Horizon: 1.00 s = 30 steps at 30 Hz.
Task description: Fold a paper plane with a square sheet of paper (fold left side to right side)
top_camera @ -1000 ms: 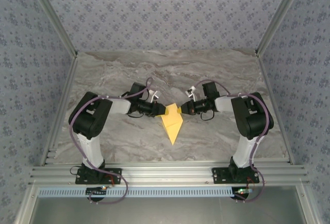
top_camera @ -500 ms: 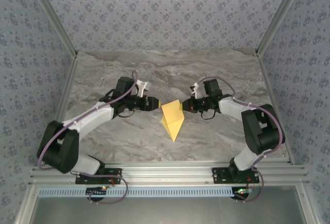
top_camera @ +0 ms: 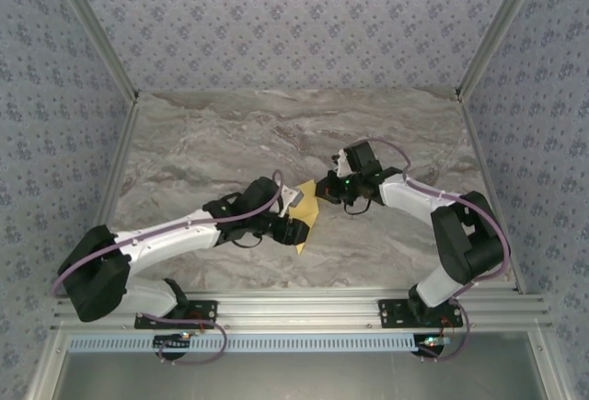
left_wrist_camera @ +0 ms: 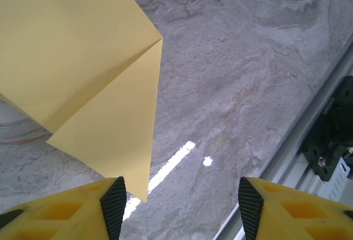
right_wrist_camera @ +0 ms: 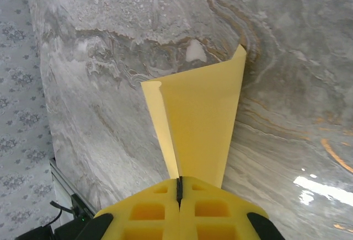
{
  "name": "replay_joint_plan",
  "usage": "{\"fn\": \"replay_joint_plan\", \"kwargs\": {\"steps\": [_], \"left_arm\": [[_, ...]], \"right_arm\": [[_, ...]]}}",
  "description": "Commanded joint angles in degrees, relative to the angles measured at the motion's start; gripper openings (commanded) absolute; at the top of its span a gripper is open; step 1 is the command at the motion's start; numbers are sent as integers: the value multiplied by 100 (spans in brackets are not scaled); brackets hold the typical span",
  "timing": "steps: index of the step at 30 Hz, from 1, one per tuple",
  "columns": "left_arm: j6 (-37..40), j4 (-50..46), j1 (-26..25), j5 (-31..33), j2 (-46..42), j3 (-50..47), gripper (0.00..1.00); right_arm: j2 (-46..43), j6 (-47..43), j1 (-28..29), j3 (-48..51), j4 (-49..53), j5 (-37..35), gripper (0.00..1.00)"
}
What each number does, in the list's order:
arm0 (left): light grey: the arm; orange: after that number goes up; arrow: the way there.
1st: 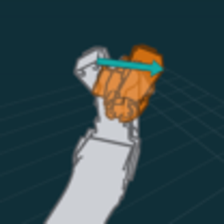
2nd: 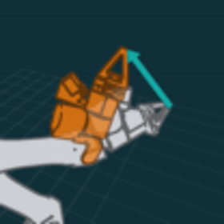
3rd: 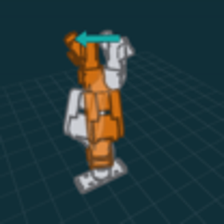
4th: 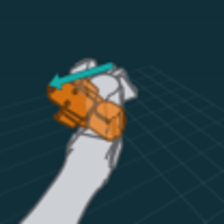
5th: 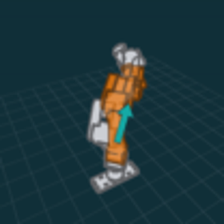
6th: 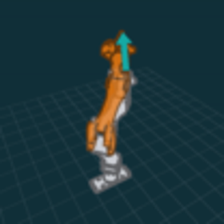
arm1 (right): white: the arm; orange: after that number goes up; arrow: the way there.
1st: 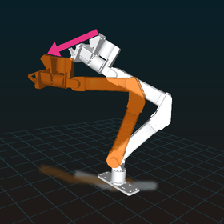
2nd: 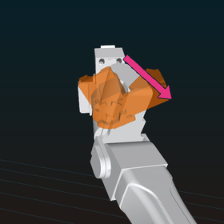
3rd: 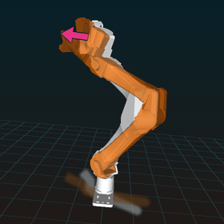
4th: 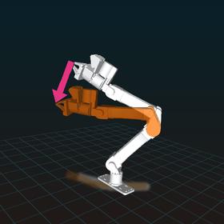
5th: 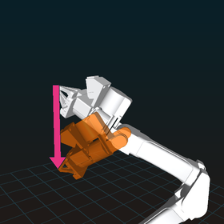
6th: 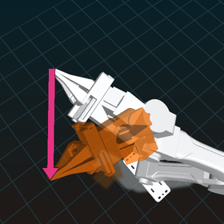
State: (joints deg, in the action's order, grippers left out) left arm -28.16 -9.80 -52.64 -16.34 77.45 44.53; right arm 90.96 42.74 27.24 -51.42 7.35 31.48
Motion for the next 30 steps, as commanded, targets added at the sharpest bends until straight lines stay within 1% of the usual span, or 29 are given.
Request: {"fn": "replay_joint_plan", "kwargs": {"steps": [1,9,14,16,22,26,30], "left_arm": [[-157,127,-137,328,306,111,59],[-322,-78,-531,1107,1047,488,65],[-415,-377,-780,1735,1448,834,65],[-474,-560,-830,2020,1583,953,65],[-584,-984,-973,2546,1914,1255,64],[-592,-1210,-1063,2747,2126,1475,62],[-637,-1320,-1081,2876,2262,1575,57]], "right_arm": [[132,311,94,-153,218,-340,0],[277,410,150,-298,306,-411,0],[382,437,149,-392,328,-412,0],[403,444,140,-404,341,-406,0],[445,440,119,-413,344,-408,0],[464,437,98,-413,334,-406,0],[491,426,91,-422,344,-396,0]]}}
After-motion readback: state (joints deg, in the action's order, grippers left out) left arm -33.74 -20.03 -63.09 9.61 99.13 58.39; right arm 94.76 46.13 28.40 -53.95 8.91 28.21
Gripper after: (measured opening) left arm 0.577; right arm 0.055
